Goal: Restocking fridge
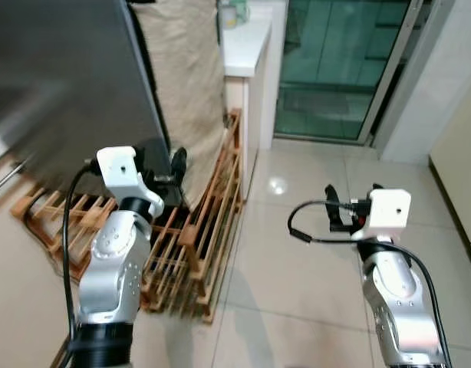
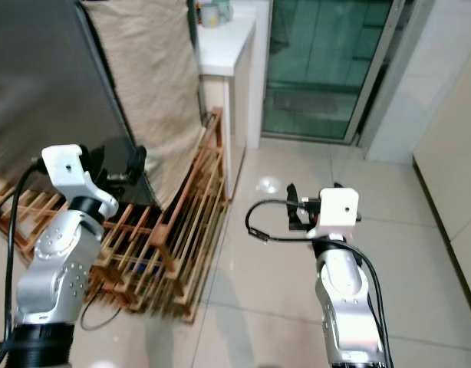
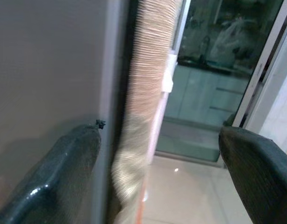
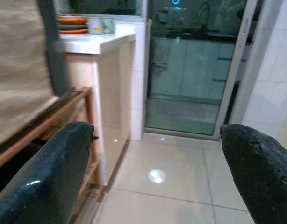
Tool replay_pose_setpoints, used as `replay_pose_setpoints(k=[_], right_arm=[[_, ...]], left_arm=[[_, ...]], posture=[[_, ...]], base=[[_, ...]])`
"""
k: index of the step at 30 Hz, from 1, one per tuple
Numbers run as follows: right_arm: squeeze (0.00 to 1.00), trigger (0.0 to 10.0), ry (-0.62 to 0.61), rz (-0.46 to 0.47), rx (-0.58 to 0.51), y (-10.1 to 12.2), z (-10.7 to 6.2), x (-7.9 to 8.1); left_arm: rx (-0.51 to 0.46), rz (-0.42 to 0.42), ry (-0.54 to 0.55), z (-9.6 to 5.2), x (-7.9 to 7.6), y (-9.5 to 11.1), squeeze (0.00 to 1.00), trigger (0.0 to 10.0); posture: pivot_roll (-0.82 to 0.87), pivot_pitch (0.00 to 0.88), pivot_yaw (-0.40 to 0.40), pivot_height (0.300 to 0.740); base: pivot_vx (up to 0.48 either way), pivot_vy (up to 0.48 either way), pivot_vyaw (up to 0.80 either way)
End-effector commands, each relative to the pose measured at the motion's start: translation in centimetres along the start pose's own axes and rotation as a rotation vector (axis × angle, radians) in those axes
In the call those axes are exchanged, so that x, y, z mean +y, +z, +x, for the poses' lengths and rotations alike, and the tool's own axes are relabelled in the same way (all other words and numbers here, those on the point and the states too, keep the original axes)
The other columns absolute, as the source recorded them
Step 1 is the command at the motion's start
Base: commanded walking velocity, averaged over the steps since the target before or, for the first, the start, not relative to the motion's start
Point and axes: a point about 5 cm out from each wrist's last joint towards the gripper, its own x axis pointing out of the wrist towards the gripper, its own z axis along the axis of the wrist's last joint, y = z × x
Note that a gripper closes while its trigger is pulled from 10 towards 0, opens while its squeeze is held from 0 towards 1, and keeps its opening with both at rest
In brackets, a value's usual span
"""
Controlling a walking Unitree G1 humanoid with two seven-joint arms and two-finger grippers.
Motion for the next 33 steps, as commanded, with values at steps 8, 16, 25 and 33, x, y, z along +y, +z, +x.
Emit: replay_pose_setpoints(k=[8,16,25,33], right_arm=[[0.0,10.0,-0.016,-0.007,0.004,-0.1,0.1,-0.7],[0.0,10.0,-0.013,0.0,0.001,0.0,0.3,-0.5],[0.0,10.0,-0.02,0.009,-0.002,0.1,-0.2,-0.2],[0.0,10.0,-0.036,0.006,0.012,-0.1,-0.8,-0.5]], left_arm=[[0.03,0.03,-0.053,0.9,-1.2,-0.1,0.0,10.0],[0.049,0.028,-0.113,3.3,-3.2,0.0,0.0,10.0],[0.023,0.036,-0.081,7.5,-4.5,1.5,0.0,10.0],[0.009,0.041,-0.043,8.2,-4.3,1.9,0.0,10.0]], posture=[[-0.09,0.0,0.038,0.74],[-0.09,0.0,0.041,0.74],[-0.12,0.0,0.061,0.74],[-0.13,0.0,0.07,0.74]], base=[[0.0,0.0,0.0],[0.0,0.0,0.0],[0.0,0.0,0.0],[0.0,0.0,0.0]])
